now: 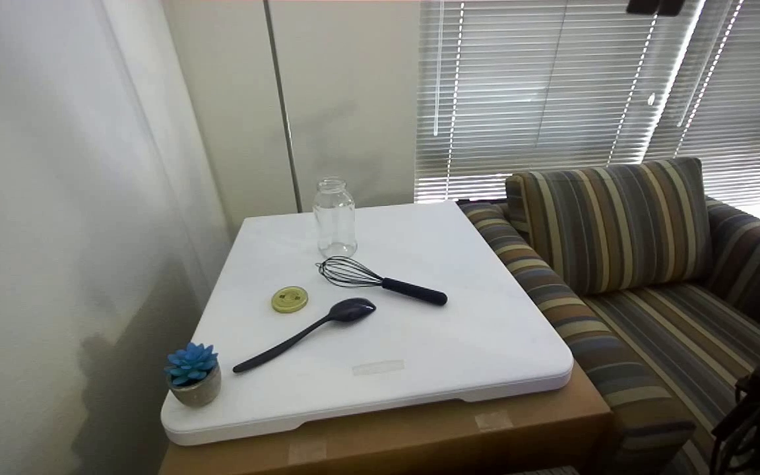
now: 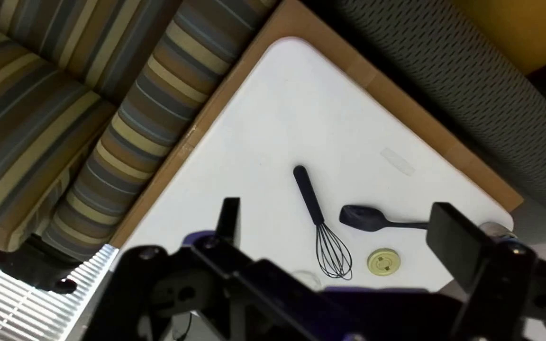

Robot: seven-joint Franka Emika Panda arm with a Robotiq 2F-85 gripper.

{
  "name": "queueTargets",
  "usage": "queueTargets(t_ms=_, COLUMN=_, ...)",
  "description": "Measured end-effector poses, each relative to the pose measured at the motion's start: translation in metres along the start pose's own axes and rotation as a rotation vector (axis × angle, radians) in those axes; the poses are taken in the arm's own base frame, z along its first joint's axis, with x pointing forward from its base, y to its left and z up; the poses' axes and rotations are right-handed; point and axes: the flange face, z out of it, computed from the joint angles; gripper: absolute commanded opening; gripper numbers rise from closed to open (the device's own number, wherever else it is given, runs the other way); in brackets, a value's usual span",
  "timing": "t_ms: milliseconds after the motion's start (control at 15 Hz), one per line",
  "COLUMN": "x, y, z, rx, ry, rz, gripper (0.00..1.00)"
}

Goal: Move the bottle backwards

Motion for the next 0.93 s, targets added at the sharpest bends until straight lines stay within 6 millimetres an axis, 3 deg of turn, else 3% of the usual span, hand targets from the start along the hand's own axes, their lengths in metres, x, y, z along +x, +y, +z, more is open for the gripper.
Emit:
queueTargets(t_ms=333, x=0.052, y=-0.028, z=0.037, rx=0.007, ry=-0.011, rz=-0.077, gripper=1.0)
queueTargets(t_ms=667, x=0.06, y=-0.029, z=0.04, rx=0.008, ry=-0.014, rz=-0.065, gripper=1.0)
queueTargets(t_ms=933, x=0.072, y=-0.026, z=0.054, rx=0.014, ry=0.026, rz=0.154, gripper=1.0)
